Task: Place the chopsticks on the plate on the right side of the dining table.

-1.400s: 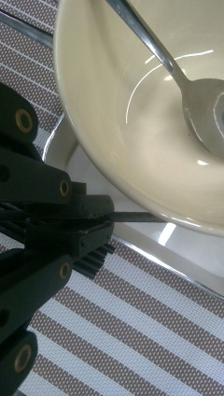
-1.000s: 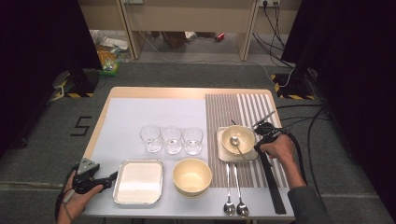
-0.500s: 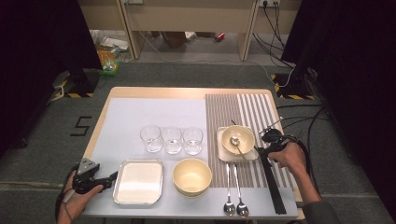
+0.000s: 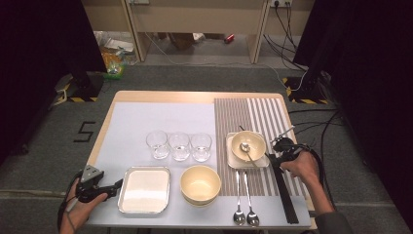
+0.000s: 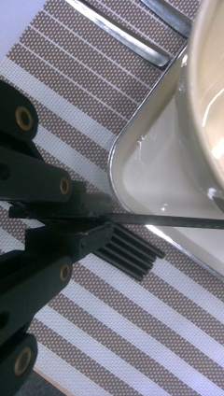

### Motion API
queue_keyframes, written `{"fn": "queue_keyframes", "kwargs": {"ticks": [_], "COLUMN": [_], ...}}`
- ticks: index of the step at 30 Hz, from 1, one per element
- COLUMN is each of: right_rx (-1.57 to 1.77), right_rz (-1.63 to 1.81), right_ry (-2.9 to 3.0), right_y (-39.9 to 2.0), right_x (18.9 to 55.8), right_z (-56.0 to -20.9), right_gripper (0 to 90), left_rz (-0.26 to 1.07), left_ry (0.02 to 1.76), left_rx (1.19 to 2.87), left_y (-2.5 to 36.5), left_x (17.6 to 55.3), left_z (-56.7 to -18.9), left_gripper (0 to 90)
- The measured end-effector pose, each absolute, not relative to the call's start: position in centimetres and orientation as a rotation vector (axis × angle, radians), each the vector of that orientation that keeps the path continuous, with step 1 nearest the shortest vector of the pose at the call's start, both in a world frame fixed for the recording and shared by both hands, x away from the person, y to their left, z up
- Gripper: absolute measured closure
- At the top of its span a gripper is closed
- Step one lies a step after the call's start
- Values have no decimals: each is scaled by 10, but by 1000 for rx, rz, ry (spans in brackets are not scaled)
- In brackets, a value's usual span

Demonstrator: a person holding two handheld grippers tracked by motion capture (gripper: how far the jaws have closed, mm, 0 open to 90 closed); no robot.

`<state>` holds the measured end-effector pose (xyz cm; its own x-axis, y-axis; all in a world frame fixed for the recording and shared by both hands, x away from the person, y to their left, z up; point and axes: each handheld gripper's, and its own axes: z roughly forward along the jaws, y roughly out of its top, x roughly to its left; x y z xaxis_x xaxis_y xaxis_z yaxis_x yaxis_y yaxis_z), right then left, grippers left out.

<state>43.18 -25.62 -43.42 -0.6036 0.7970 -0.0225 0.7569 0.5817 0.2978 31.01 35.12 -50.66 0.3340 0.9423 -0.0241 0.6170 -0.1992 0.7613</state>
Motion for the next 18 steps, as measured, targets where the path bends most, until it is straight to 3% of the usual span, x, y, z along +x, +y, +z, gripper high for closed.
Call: {"fn": "queue_keyframes", "kwargs": {"ticks": [18], "right_rx": [1276], "right_rz": [368], "right_ry": [2646], "right_y": [-243], "right_x": [446], "right_z": [-435], "right_gripper": [844], "left_rz": [608], "left_ry": [1369], "left_rx": [1911], "left_y": [351], "left_x": [310], "left_z": [-507], "left_gripper": [170]}}
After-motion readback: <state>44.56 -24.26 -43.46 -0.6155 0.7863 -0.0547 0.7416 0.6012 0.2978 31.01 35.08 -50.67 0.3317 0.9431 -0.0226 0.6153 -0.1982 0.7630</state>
